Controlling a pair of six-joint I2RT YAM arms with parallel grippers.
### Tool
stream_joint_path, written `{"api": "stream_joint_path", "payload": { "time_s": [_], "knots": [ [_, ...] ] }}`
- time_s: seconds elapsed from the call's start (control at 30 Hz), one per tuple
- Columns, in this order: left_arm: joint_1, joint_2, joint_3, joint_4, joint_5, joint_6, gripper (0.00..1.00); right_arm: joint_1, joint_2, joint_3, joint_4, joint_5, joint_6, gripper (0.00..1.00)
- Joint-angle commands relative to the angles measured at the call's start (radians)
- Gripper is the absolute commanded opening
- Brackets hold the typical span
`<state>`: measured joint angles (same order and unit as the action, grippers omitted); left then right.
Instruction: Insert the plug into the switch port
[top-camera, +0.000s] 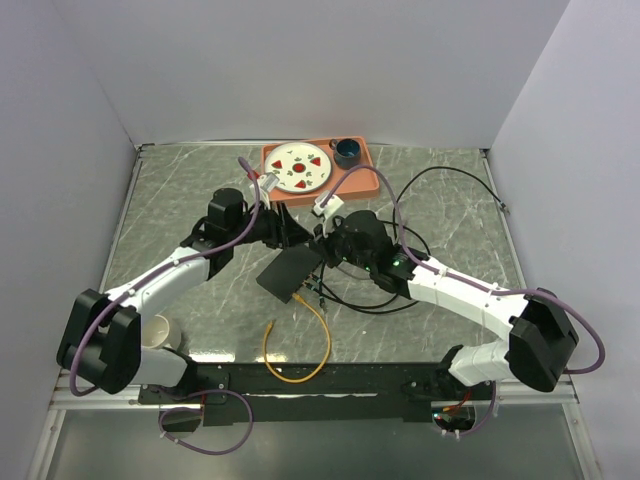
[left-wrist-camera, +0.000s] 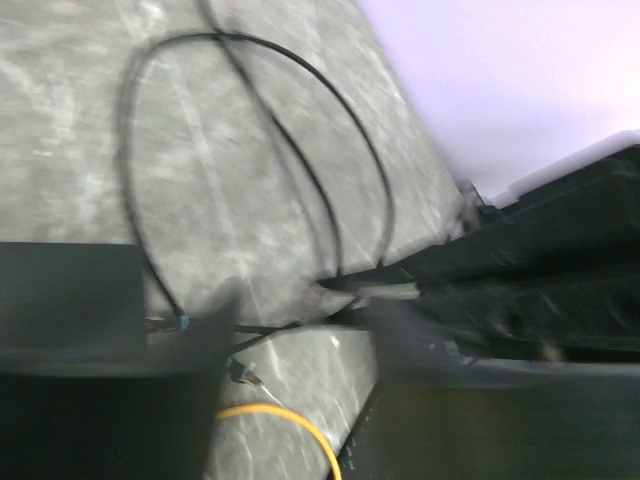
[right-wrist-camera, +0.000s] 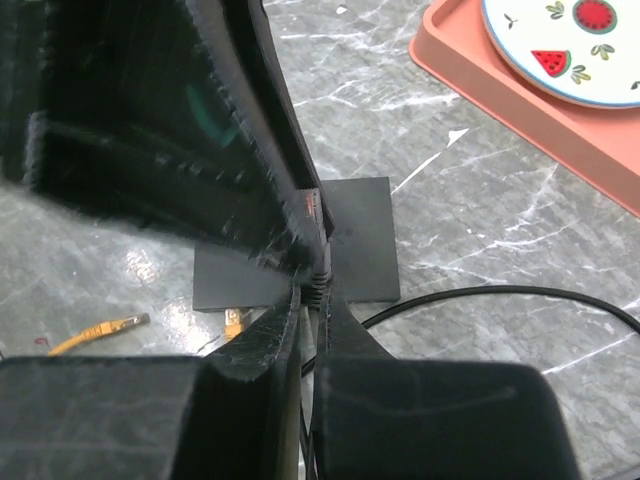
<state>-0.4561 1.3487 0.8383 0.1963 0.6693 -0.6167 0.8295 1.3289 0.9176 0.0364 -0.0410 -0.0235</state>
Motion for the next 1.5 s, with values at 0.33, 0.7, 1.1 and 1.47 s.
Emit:
{"api": "stream_joint_path", "payload": {
  "time_s": [0.33, 0.7, 1.1, 1.47],
  "knots": [
    [0.025, -0.083, -0.044, -0.113, -0.471, 0.054, 0.97, 0.002, 0.003, 0.014, 0.014, 0.089, 0.014, 0.0],
    [0.031, -0.033, -0.067, -0.123, -0.525, 0.098, 0.97, -0.027, 0.006, -0.02, 0.026, 0.046, 0.016, 0.0],
    [0.056, 0.032, -0.085, -0.071, -0.478, 0.11, 0.97, -0.069, 0.072, -0.097, 0.059, -0.028, 0.051, 0.0],
    [0.112, 0.113, -0.139, 0.086, -0.332, 0.063, 0.97, -0.072, 0.177, -0.125, 0.083, -0.043, 0.071, 0.0]
  ]
}}
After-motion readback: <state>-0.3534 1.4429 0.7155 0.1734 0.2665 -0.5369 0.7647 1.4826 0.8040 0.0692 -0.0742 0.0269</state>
